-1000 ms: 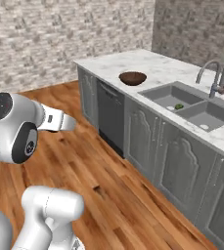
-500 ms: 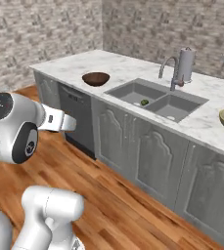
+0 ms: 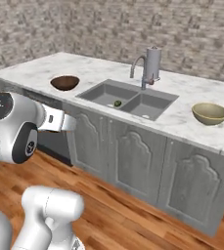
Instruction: Pick the oranges from the cabinet and place them in one bowl. Pick the avocado from the sink and place it in the other bowl.
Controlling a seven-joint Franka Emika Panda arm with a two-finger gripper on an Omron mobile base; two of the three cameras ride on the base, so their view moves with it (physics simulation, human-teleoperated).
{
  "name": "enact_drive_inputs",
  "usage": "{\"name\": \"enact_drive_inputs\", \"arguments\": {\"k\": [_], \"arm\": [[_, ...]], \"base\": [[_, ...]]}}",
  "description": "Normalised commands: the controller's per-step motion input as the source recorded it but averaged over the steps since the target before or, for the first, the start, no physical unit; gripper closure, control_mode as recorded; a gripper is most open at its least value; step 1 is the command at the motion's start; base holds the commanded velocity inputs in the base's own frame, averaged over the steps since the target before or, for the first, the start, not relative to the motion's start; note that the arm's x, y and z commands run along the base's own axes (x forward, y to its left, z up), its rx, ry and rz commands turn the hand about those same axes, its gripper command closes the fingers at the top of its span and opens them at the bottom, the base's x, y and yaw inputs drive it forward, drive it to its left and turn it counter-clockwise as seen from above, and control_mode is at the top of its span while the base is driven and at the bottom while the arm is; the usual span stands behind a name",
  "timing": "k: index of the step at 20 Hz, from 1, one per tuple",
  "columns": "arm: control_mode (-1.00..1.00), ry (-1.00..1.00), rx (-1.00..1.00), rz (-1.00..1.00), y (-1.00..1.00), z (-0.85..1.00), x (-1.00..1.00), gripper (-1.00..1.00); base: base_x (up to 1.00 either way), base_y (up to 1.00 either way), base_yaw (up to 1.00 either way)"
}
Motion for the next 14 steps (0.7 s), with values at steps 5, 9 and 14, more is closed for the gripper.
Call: {"name": "enact_drive_inputs", "arguments": {"k": [5, 9, 14], "arm": [[1.0, 0.0, 0.0, 0.0, 0.0, 0.0, 0.0, 1.0], [1.0, 0.0, 0.0, 0.0, 0.0, 0.0, 0.0, 1.0], [1.0, 0.0, 0.0, 0.0, 0.0, 0.0, 0.0, 1.0]], "base": [[0.5, 0.03, -0.34], [0.45, -0.01, -0.26], [0.44, -0.05, -0.17]]}}
